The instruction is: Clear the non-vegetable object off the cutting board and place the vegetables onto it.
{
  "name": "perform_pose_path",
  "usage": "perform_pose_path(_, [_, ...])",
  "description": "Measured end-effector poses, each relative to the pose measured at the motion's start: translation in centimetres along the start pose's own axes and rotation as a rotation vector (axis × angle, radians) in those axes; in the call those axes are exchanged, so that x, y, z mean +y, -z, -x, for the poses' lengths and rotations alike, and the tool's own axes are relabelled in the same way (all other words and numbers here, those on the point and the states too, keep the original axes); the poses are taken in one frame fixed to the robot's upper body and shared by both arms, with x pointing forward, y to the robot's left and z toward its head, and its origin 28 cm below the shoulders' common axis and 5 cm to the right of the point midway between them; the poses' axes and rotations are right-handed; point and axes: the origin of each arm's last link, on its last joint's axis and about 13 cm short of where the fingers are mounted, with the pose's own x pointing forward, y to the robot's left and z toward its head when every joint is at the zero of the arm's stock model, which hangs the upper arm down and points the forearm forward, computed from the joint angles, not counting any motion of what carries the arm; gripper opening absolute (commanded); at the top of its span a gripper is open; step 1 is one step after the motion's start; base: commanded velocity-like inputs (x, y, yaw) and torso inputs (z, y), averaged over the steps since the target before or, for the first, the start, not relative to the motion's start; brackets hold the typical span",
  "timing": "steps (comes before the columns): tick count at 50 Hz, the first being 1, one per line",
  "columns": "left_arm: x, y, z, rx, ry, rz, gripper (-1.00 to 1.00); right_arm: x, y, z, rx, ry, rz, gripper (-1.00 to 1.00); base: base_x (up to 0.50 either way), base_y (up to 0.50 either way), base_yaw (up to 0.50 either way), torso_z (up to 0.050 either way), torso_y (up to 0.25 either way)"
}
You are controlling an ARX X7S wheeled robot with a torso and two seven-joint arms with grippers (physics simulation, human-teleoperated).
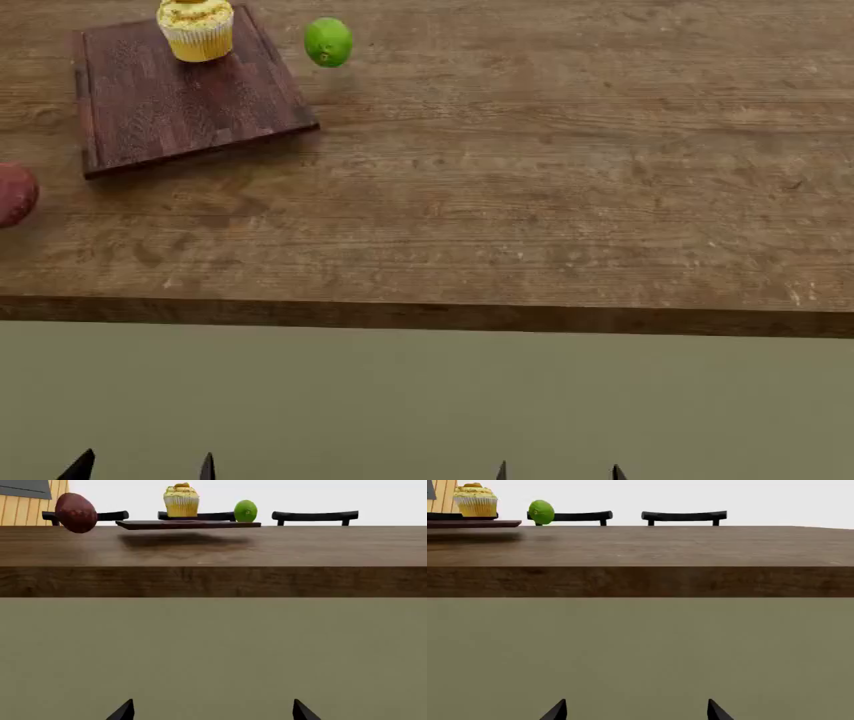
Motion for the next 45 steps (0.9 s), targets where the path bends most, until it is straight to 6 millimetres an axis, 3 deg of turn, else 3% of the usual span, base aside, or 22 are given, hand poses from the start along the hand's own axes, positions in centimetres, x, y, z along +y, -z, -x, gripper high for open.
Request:
perform_pose_path(27, [0.01,-0.03,-0.02,-0.004,-0.001,-0.003,1.00,0.08,-0.13,0.02,-0.009,-0.001,-0.001,1.00,0.00,0.00,0.00,0.000,0.000])
perform_pose_path(45, [-0.01,-0.04,-0.02,-0.006,0.002,0.000,1.00,0.08,-0.05,-0.05,0.006,-0.002,0.005,1.00,0.00,0.50,0.00,0.000,0.000])
